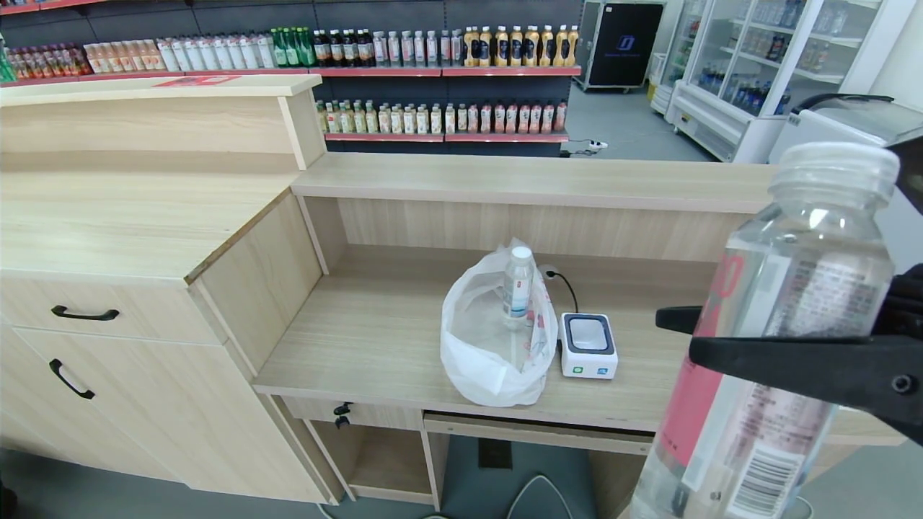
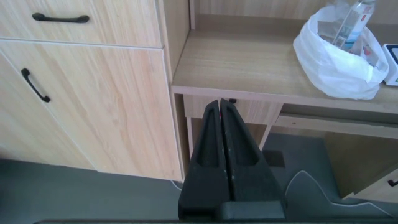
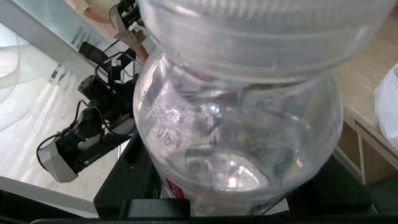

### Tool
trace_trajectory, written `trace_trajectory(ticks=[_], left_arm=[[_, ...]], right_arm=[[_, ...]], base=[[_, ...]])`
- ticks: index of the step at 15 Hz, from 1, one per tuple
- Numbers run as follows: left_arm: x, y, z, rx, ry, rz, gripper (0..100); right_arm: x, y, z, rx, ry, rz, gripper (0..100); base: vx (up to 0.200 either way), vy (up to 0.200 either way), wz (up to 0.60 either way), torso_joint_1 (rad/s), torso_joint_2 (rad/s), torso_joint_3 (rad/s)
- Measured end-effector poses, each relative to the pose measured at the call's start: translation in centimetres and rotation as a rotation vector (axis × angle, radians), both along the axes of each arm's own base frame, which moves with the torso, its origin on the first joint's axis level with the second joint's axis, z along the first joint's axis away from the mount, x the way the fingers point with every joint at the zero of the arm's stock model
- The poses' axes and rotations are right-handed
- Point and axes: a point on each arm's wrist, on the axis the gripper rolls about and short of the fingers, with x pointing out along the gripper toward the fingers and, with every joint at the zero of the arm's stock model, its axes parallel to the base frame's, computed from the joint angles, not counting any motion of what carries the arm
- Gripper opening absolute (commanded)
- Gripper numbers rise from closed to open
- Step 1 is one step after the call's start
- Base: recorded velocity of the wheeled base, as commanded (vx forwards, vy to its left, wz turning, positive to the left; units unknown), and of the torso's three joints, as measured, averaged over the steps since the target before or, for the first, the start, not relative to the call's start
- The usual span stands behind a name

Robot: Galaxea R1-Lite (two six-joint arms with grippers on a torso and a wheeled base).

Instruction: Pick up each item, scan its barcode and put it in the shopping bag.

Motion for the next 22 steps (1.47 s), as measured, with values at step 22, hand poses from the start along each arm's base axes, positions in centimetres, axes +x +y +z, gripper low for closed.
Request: trace_trajectory(ticks=[22], left_arm=[[0.0,0.0,0.0,0.0,0.0,0.0,0]], right_arm=[[12.7,-18.6,-7.8,-0.82,-0.809,-0.784,0]], base=[[0.0,0.0,0.05,0.0,0.0,0.0]])
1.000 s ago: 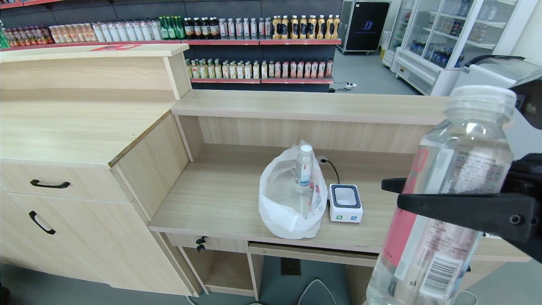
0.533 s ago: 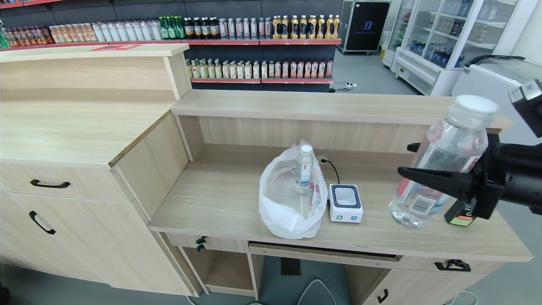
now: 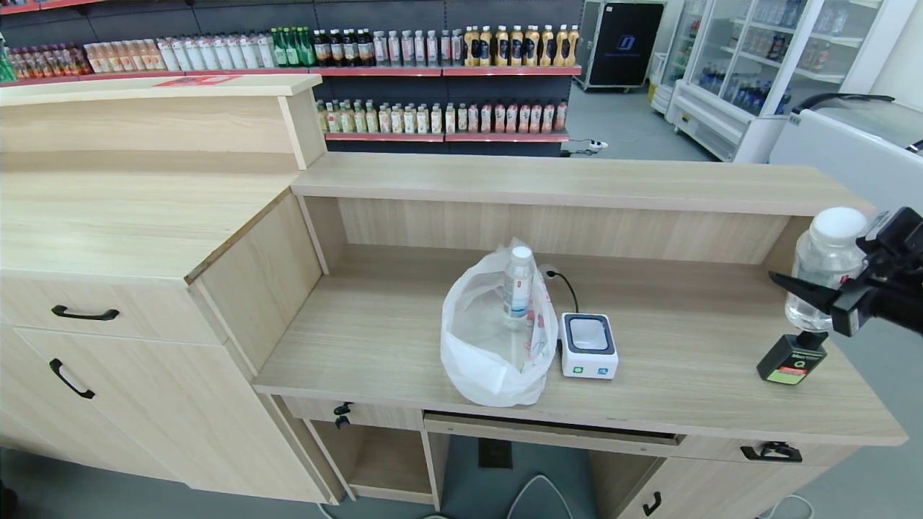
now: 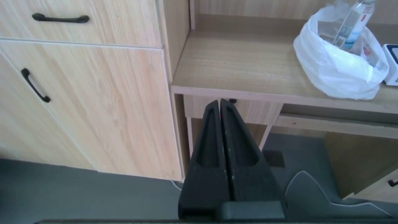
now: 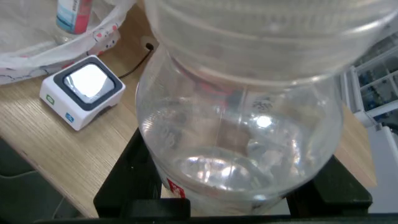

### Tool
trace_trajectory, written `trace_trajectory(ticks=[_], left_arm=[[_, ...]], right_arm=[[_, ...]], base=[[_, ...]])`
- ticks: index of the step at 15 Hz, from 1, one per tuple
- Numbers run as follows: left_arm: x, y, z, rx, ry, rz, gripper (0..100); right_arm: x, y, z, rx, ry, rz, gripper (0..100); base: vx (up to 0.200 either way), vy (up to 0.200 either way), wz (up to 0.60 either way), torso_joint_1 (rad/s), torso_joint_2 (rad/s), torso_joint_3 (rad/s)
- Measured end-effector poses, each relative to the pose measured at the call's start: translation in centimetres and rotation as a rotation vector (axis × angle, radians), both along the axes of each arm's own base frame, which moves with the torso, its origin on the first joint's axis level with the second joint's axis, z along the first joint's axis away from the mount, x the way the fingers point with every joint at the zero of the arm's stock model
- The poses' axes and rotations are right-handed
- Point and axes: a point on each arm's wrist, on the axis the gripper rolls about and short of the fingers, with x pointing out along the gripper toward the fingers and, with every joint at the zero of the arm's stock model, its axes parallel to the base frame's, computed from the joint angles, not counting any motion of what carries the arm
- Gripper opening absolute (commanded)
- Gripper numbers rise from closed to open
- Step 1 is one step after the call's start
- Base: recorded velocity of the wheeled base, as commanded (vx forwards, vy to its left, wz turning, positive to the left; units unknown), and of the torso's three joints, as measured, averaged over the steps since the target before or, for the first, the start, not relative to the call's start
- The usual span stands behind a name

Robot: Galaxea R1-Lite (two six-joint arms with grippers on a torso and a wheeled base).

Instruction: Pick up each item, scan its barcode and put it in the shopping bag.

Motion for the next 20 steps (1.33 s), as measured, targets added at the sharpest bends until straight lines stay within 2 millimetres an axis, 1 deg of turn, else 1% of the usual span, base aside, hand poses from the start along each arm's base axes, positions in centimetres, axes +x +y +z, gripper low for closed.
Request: trace_trajectory(ticks=[2,4,5,6,8,10,11,12,15,18,20], left_arm=[[0.0,0.0,0.0,0.0,0.0,0.0,0],[0.0,0.0,0.0,0.0,0.0,-0.001,0],[0.0,0.0,0.0,0.0,0.0,-0.001,0],[0.0,0.0,0.0,0.0,0.0,0.0,0],[0.0,0.0,0.0,0.0,0.0,0.0,0],[0.0,0.0,0.0,0.0,0.0,0.0,0],[0.0,0.0,0.0,0.0,0.0,0.0,0],[0.0,0.0,0.0,0.0,0.0,-0.001,0],[0.0,0.0,0.0,0.0,0.0,-0.001,0],[0.0,0.0,0.0,0.0,0.0,0.0,0],[0.0,0.0,0.0,0.0,0.0,0.0,0]], right_arm=[[0.8,-0.9,-0.6,-0.005,-0.006,-0.018,0],[1.3,-1.3,-1.3,-0.003,-0.001,-0.022,0],[1.7,-1.4,-1.2,-0.013,-0.025,-0.023,0],[2.2,-1.1,-1.3,-0.019,-0.042,-0.005,0],[3.4,-0.7,-1.3,-0.026,-0.068,0.027,0],[4.8,0.0,-2.0,-0.045,-0.075,0.084,0],[5.4,0.3,-2.6,-0.084,-0.087,0.119,0],[5.9,0.3,-3.6,-0.114,-0.076,0.159,0],[7.1,0.1,-6.2,-0.155,-0.049,0.245,0],[8.2,-0.6,-8.4,-0.171,-0.03,0.298,0],[8.8,-0.7,-9.4,-0.201,-0.035,0.324,0]], base=[[0.0,0.0,0.6,0.005,0.0,0.005],[0.0,0.0,0.6,0.002,0.0,0.002],[0.0,0.0,0.6,0.007,0.0,-0.002],[0.0,0.0,0.6,0.017,0.0,0.002],[0.0,0.0,0.0,0.0,0.0,0.0],[0.0,0.0,0.0,0.0,0.0,0.0],[0.0,0.0,0.0,0.0,0.0,0.0],[0.0,0.0,0.0,0.0,0.0,0.0],[0.0,0.0,0.0,0.0,0.0,0.0],[0.0,0.0,0.0,0.0,0.0,0.0],[0.0,0.0,0.0,0.0,0.0,0.0]])
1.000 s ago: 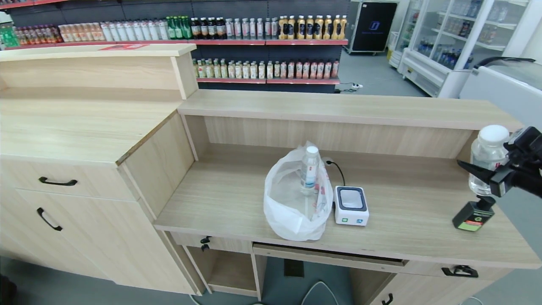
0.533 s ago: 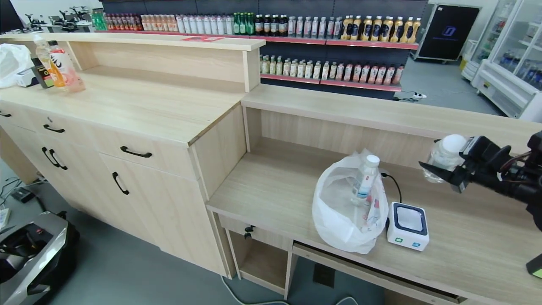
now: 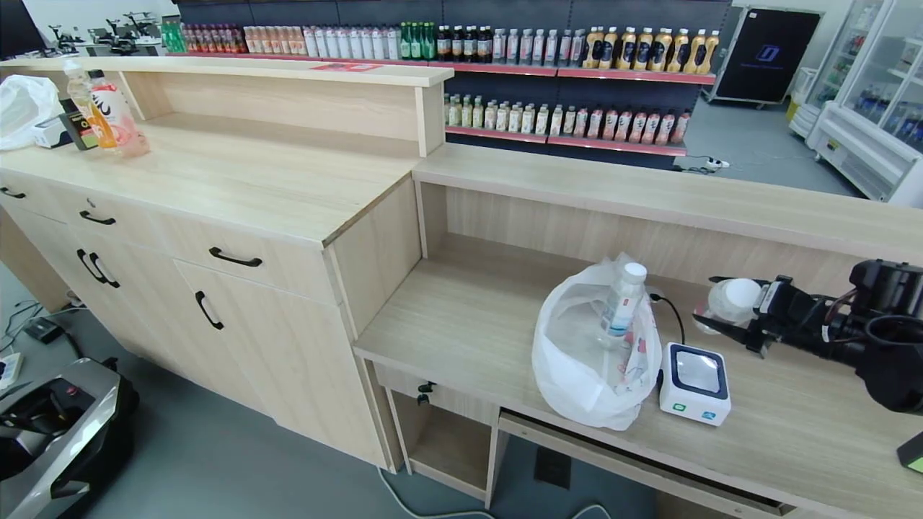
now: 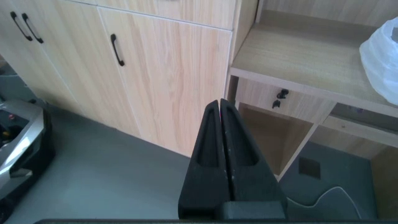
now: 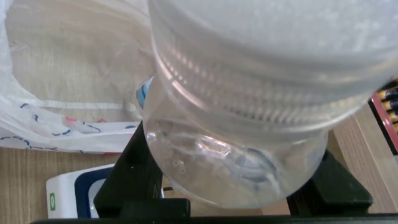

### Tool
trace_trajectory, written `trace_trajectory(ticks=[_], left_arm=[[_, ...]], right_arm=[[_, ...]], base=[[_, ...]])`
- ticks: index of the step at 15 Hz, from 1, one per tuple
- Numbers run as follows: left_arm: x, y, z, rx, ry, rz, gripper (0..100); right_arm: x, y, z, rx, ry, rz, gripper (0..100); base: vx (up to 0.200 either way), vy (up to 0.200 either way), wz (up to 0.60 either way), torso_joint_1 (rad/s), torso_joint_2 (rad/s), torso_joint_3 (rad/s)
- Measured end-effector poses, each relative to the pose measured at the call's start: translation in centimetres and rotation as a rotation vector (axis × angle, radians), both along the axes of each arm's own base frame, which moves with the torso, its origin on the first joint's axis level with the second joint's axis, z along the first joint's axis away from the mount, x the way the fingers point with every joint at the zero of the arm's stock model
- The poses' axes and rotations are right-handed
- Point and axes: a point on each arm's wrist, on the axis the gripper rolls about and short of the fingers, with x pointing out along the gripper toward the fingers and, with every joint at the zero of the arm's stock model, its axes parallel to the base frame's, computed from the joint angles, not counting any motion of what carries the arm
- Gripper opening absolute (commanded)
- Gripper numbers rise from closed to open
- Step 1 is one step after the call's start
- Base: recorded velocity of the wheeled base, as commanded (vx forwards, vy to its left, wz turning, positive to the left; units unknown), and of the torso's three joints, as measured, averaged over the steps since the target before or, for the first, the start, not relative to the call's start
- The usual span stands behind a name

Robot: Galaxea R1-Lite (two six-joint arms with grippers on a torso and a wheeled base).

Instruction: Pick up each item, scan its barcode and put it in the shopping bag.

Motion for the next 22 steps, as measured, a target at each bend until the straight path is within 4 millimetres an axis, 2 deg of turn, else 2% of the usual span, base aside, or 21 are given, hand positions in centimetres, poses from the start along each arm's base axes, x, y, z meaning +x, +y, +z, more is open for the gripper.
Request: trace_trajectory(ticks=[5,14,22], left_arm=[[0.0,0.0,0.0,0.0,0.0,0.0,0],[0.0,0.0,0.0,0.0,0.0,0.0,0],[0.0,0.0,0.0,0.0,0.0,0.0,0]], right_arm=[[1.3,-0.3,-1.7,-0.052,-0.028,0.05,0],[1.8,-0.6,-4.1,-0.077,0.004,0.054,0],[2.0,-0.5,-5.3,-0.071,0.029,0.055,0]], base=[[0.0,0.0,0.0,0.0,0.0,0.0],[0.0,0.0,0.0,0.0,0.0,0.0],[0.0,0.0,0.0,0.0,0.0,0.0]])
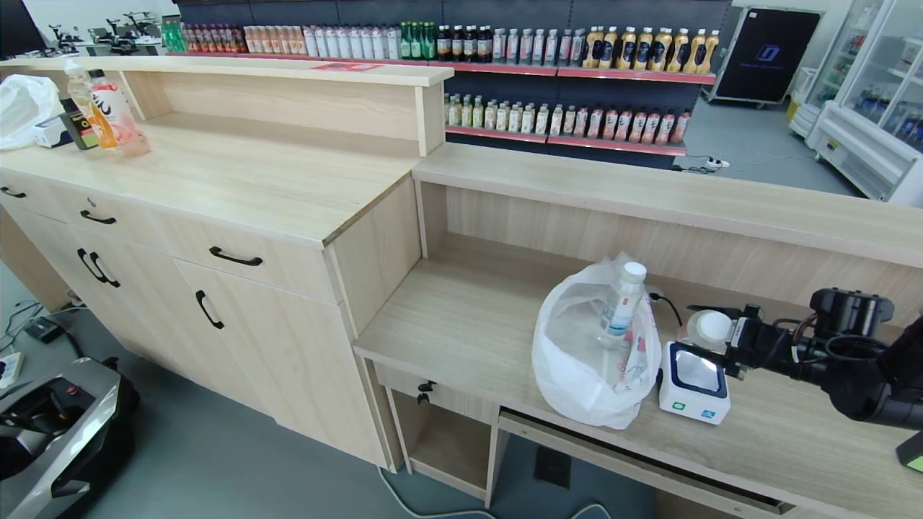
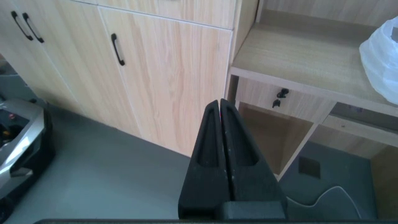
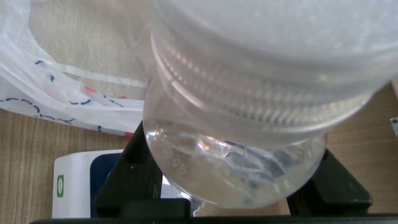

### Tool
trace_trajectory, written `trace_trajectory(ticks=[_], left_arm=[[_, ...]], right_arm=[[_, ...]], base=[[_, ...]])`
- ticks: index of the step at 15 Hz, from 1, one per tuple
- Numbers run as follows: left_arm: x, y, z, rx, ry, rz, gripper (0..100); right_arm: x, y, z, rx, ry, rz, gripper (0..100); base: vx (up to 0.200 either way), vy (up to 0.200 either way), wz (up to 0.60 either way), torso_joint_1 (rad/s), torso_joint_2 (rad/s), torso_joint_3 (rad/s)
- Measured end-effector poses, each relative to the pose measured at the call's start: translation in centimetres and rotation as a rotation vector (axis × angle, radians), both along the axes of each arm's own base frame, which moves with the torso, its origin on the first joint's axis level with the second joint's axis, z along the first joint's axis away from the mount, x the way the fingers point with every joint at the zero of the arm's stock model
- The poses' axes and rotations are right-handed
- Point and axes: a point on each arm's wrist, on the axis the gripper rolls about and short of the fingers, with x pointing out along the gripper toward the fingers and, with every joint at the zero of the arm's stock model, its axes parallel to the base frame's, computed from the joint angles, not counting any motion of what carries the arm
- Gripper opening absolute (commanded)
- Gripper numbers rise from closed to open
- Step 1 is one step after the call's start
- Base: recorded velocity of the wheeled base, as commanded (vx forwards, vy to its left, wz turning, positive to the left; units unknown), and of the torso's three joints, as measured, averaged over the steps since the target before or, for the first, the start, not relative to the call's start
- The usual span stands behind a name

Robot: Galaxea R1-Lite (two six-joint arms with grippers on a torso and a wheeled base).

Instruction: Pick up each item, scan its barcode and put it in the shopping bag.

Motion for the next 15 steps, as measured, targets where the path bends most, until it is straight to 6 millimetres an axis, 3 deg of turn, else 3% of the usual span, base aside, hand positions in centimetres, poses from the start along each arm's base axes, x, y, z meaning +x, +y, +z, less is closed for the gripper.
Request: trace_trajectory(ticks=[5,10,13,15], left_arm=[[0.0,0.0,0.0,0.0,0.0,0.0,0],[0.0,0.0,0.0,0.0,0.0,0.0,0],[0.0,0.0,0.0,0.0,0.0,0.0,0],[0.0,0.0,0.0,0.0,0.0,0.0,0]], right_arm=[[1.1,0.2,-0.1,-0.001,-0.017,0.012,0],[0.9,0.3,0.0,0.002,-0.005,0.014,0],[0.3,0.4,2.0,0.031,-0.005,0.005,0],[-0.6,0.6,5.0,0.131,0.041,-0.023,0]], base=[[0.0,0.0,0.0,0.0,0.0,0.0],[0.0,0.0,0.0,0.0,0.0,0.0],[0.0,0.0,0.0,0.0,0.0,0.0],[0.0,0.0,0.0,0.0,0.0,0.0]])
